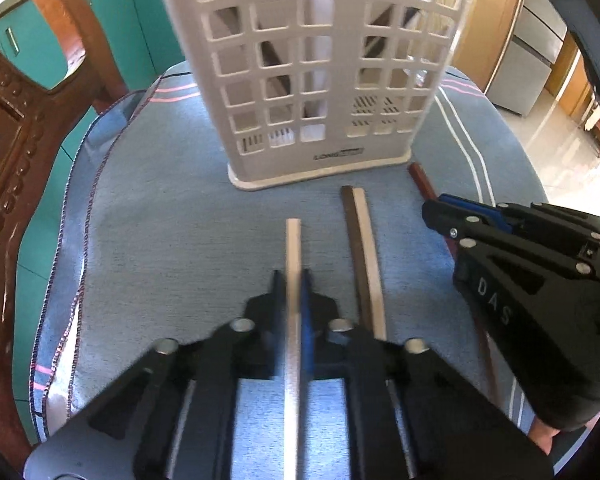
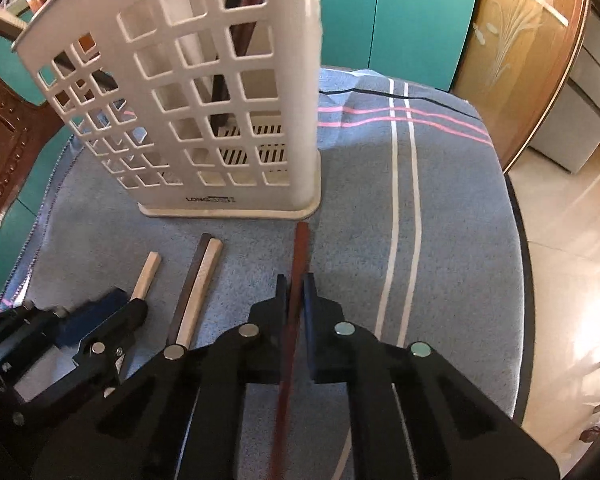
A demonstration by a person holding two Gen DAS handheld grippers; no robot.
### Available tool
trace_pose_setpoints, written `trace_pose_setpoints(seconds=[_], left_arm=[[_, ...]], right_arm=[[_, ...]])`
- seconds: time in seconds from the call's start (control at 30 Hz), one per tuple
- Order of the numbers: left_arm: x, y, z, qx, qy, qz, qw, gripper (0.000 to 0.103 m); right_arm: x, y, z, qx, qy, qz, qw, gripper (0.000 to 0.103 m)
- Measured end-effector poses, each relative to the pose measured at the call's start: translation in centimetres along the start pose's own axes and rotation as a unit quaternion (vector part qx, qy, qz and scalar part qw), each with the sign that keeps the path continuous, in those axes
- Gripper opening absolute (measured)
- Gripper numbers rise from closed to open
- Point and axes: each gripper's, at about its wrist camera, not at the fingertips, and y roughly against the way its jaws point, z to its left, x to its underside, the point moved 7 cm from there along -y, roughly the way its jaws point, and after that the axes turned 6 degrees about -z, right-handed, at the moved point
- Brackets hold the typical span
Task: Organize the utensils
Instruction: 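Lift both chopsticks and lower them into the white holder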
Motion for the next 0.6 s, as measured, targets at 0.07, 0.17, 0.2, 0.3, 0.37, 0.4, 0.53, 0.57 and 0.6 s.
trace_pose_setpoints(seconds=[0.07, 0.17, 0.2, 0.3, 0.37, 0.4, 0.53, 0.57, 0.6], left_arm=[[0.0, 0.0, -0.2, 0.008, 0.012, 0.002, 0.9999, 0.007], [-0.2, 1.9, 0.1, 0.022, 0.032, -0.017, 0.9991, 0.007], [-0.4, 3.3, 0.2, 0.027, 0.036, -0.030, 0.9986, 0.007], [-1.2, 6.9, 0.9, 0.042, 0.043, -0.066, 0.9960, 0.007], [-1.6, 9.6, 1.2, 0.051, 0.047, -0.092, 0.9933, 0.007], [-2.0, 11.3, 1.4, 0.058, 0.051, -0.109, 0.9911, 0.007], [-3.7, 16.7, 2.2, 0.068, 0.055, -0.167, 0.9821, 0.007], [-4.5, 17.7, 2.4, 0.068, 0.055, -0.179, 0.9799, 0.007], [-5.2, 18.7, 2.7, 0.068, 0.055, -0.192, 0.9776, 0.007]], right_arm=[[-0.2, 0.6, -0.5, -0.020, -0.018, -0.006, 1.000, 0.007], [-1.1, 3.1, -1.8, -0.043, -0.039, -0.030, 0.998, 0.007], [-1.5, 4.4, -2.1, -0.052, -0.043, -0.044, 0.997, 0.007], [-2.4, 8.3, -2.9, -0.087, -0.055, -0.079, 0.992, 0.007], [-2.8, 10.8, -3.5, -0.112, -0.063, -0.101, 0.987, 0.007], [-3.1, 12.0, -3.7, -0.126, -0.067, -0.111, 0.983, 0.007], [-4.8, 16.8, -4.6, -0.174, -0.087, -0.156, 0.968, 0.007], [-5.2, 17.6, -4.8, -0.178, -0.089, -0.164, 0.966, 0.007], [-5.9, 18.7, -4.8, -0.183, -0.093, -0.175, 0.963, 0.007]])
